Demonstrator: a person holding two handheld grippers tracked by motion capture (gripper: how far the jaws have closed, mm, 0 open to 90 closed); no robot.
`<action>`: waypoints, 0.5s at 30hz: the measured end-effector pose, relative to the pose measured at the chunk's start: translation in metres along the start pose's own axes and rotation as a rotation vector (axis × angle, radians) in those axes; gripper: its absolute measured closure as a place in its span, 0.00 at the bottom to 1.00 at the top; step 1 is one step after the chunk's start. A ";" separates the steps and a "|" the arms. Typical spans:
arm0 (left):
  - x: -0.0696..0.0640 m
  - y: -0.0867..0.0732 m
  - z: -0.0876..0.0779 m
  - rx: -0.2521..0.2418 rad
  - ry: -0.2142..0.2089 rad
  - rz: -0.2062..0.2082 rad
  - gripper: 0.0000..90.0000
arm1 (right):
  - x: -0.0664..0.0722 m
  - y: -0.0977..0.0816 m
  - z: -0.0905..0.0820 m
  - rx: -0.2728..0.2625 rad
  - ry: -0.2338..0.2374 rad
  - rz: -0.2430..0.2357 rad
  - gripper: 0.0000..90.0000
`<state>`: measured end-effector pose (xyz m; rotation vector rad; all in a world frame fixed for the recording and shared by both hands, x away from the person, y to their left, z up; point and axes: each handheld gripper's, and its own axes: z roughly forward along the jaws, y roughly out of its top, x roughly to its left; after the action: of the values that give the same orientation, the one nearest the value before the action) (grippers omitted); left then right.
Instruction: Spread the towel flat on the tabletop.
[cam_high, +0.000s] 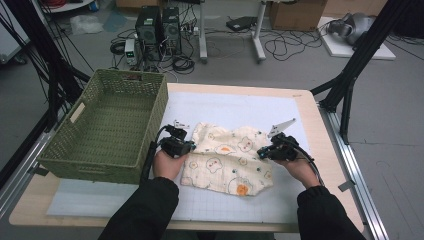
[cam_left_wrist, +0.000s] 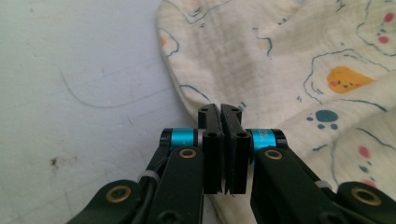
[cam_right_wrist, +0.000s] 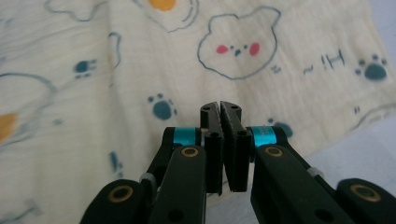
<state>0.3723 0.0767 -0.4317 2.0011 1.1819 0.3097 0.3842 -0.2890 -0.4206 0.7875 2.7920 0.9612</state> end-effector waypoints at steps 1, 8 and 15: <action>0.000 0.000 -0.002 -0.004 0.000 0.007 0.95 | 0.003 0.002 -0.003 -0.006 -0.002 -0.009 0.88; -0.002 0.020 0.005 -0.109 -0.011 -0.020 0.79 | -0.017 0.014 -0.007 -0.098 -0.126 0.067 0.70; 0.005 0.020 0.038 -0.031 0.062 -0.027 0.76 | -0.036 0.011 0.019 -0.034 -0.178 0.093 0.75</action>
<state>0.4086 0.0563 -0.4433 1.9596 1.2345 0.3766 0.4242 -0.2891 -0.4322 0.9554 2.6013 0.9008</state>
